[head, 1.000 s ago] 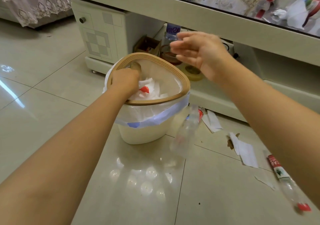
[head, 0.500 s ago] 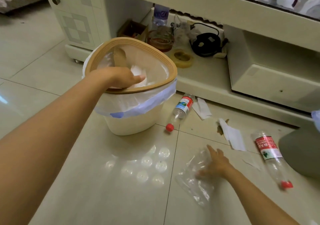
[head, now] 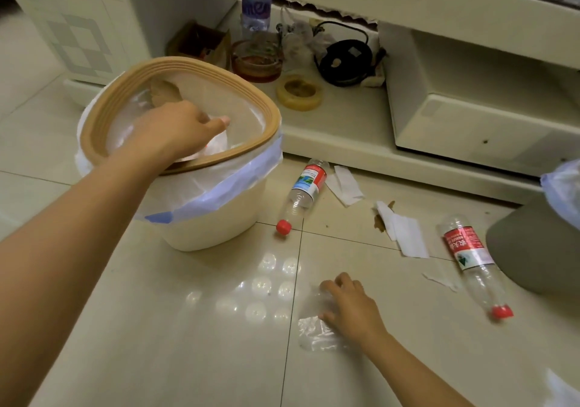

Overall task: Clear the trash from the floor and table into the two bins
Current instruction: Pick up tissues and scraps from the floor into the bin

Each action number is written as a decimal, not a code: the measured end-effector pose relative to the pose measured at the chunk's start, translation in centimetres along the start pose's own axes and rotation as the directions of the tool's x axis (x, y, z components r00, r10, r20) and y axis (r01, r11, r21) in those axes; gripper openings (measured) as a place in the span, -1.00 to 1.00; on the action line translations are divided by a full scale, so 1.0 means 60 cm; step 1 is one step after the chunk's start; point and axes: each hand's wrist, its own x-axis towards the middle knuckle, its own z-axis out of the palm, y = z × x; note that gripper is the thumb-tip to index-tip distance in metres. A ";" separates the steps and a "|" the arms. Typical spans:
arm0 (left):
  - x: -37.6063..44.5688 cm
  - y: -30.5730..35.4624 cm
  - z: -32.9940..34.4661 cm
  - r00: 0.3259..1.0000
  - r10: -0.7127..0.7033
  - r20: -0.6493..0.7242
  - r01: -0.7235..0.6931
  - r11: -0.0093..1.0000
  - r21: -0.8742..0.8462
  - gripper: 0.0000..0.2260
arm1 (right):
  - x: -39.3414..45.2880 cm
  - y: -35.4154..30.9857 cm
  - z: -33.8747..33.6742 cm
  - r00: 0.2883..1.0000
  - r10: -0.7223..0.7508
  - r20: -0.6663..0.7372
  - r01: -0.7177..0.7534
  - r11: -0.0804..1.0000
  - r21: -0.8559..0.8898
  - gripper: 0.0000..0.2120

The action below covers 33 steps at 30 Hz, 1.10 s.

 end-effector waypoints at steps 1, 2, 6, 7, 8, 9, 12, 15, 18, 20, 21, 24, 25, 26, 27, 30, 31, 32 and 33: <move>-0.003 0.008 -0.001 1.000 0.016 -0.012 -0.016 1.000 -0.019 -0.52 | 0.002 0.001 -0.001 0.999 -0.032 0.004 0.032 0.999 -0.010 -0.66; -0.006 0.018 -0.001 0.998 0.049 -0.039 -0.050 0.998 -0.030 -0.52 | 0.005 0.003 -0.002 0.998 -0.067 0.019 0.068 0.997 -0.022 -0.71; -0.029 0.097 0.016 0.930 0.270 -0.251 -0.289 0.957 -0.039 -0.64 | 0.022 0.022 -0.027 0.995 -0.098 -0.003 0.098 0.995 -0.011 -0.79; -0.035 0.118 0.029 0.900 0.330 -0.284 -0.355 0.934 -0.041 -0.66 | 0.028 0.032 -0.037 0.996 -0.074 -0.045 0.076 0.997 0.031 -0.78; -0.039 0.138 0.047 0.858 0.408 -0.312 -0.430 0.903 0.000 -0.64 | 0.034 0.044 -0.048 0.995 -0.041 -0.093 0.048 0.996 0.077 -0.79; -0.040 0.155 0.068 0.802 0.496 -0.332 -0.499 0.863 0.083 -0.61 | 0.041 0.059 -0.060 0.989 -0.002 -0.145 0.019 0.993 0.118 -0.80; -0.033 0.194 0.143 0.680 0.685 -0.261 -0.642 0.729 0.240 -0.60 | 0.060 0.112 -0.096 0.954 0.105 -0.280 -0.043 0.975 0.220 -0.83; -0.017 0.219 0.226 0.805 0.589 -0.070 -0.580 0.807 0.114 -0.61 | 0.068 0.177 -0.125 0.931 0.160 -0.329 -0.090 0.972 0.216 -0.82; 0.009 0.236 0.301 0.867 0.495 0.064 -0.499 0.860 0.105 -0.58 | 0.076 0.236 -0.134 0.929 0.127 -0.349 -0.096 0.990 0.103 -0.80; 0.027 0.255 0.343 0.888 0.439 0.140 -0.448 0.893 0.040 -0.52 | 0.084 0.259 -0.138 0.926 0.128 -0.355 -0.097 0.990 0.105 -0.80; 0.036 0.266 0.365 0.893 0.415 0.174 -0.418 0.908 -0.024 -0.48 | 0.089 0.267 -0.140 0.921 0.146 -0.361 -0.103 0.986 0.134 -0.79; 0.064 0.302 0.423 0.896 0.358 0.262 -0.319 0.930 -0.180 -0.29 | 0.108 0.286 -0.139 0.917 0.197 -0.346 -0.142 0.973 0.180 -0.77; 0.072 0.313 0.440 0.894 0.343 0.288 -0.303 0.937 -0.176 -0.22 | 0.115 0.291 -0.136 0.924 0.209 -0.322 -0.161 0.972 0.169 -0.76; 0.078 0.322 0.456 0.892 0.331 0.308 -0.295 0.942 -0.158 -0.15 | 0.122 0.295 -0.132 0.930 0.225 -0.290 -0.183 0.969 0.164 -0.74; 0.082 0.329 0.471 0.890 0.322 0.322 -0.290 0.946 -0.144 -0.09 | 0.129 0.297 -0.130 0.935 0.243 -0.260 -0.204 0.965 0.168 -0.73; 0.093 0.337 0.505 0.891 0.285 0.353 -0.240 0.956 -0.166 0.04 | 0.150 0.303 -0.116 0.947 0.252 -0.200 -0.214 0.958 0.193 -0.68; 0.098 0.338 0.514 0.890 0.270 0.368 -0.218 0.960 -0.177 0.08 | 0.156 0.308 -0.109 0.952 0.247 -0.179 -0.212 0.958 0.195 -0.64; 0.102 0.340 0.522 0.888 0.258 0.380 -0.202 0.962 -0.181 0.11 | 0.161 0.313 -0.103 0.959 0.242 -0.149 -0.212 0.959 0.189 -0.59; 0.106 0.342 0.529 0.889 0.255 0.381 -0.198 0.963 -0.182 0.13 | 0.165 0.317 -0.098 0.965 0.235 -0.119 -0.212 0.960 0.181 -0.55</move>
